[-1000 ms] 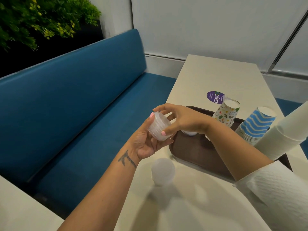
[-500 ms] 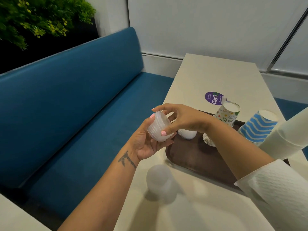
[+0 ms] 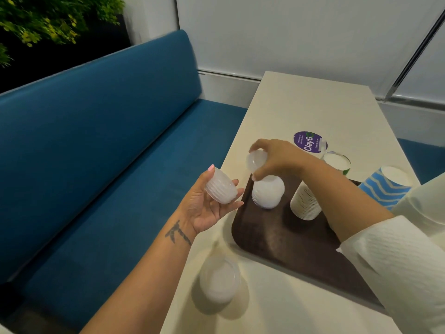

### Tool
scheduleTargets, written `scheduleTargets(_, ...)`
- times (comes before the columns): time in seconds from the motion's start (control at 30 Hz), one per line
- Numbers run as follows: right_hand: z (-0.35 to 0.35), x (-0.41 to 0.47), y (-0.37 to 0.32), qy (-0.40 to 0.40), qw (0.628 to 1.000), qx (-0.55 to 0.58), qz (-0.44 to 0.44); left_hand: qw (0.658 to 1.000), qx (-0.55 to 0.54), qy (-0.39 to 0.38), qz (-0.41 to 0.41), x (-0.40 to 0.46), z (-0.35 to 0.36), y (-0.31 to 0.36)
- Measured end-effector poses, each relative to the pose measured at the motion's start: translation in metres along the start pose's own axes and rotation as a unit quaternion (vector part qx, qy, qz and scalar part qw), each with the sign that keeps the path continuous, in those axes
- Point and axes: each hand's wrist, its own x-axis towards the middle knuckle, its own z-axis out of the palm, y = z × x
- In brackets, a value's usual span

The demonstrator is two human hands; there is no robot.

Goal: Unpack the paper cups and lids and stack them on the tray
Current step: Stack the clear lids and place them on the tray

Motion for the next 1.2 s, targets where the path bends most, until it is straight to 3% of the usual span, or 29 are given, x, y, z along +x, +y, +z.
scheduleTargets(0.1, 0.012, 0.012, 0.014, -0.039, 0.991, -0.117, 0.05, 1.0, -0.005, 0.005, 0.001, 0.003, -0.005, 0.0)
scheduleTargets(0.2, 0.024, 0.02, 0.022, -0.072, 0.982, -0.16, 0.074, 1.0, 0.0, 0.005, 0.001, 0.005, -0.006, 0.0)
scheduleTargets(0.8, 0.039, 0.02, 0.036, -0.072, 0.985, -0.15, 0.052, 1.0, -0.013, 0.015, 0.006, 0.002, -0.007, -0.008)
scheduleTargets(0.87, 0.034, 0.017, 0.028, -0.01, 0.994, -0.109, 0.022, 1.0, -0.015, 0.016, 0.009, 0.001, -0.004, -0.008)
scheduleTargets(0.97, 0.026, 0.006, 0.003, 0.048, 0.996, 0.043, -0.056, 1.0, -0.013, 0.01, 0.011, -0.001, 0.001, -0.008)
scheduleTargets(1.07, 0.021, -0.012, -0.023, -0.049, 0.979, 0.171, -0.1, 1.0, 0.001, -0.008, 0.019, -0.005, 0.008, -0.01)
scheduleTargets(1.2, 0.024, -0.024, -0.037, -0.147, 0.965, 0.183, -0.121, 0.999, 0.028, -0.038, 0.027, -0.009, 0.014, -0.012)
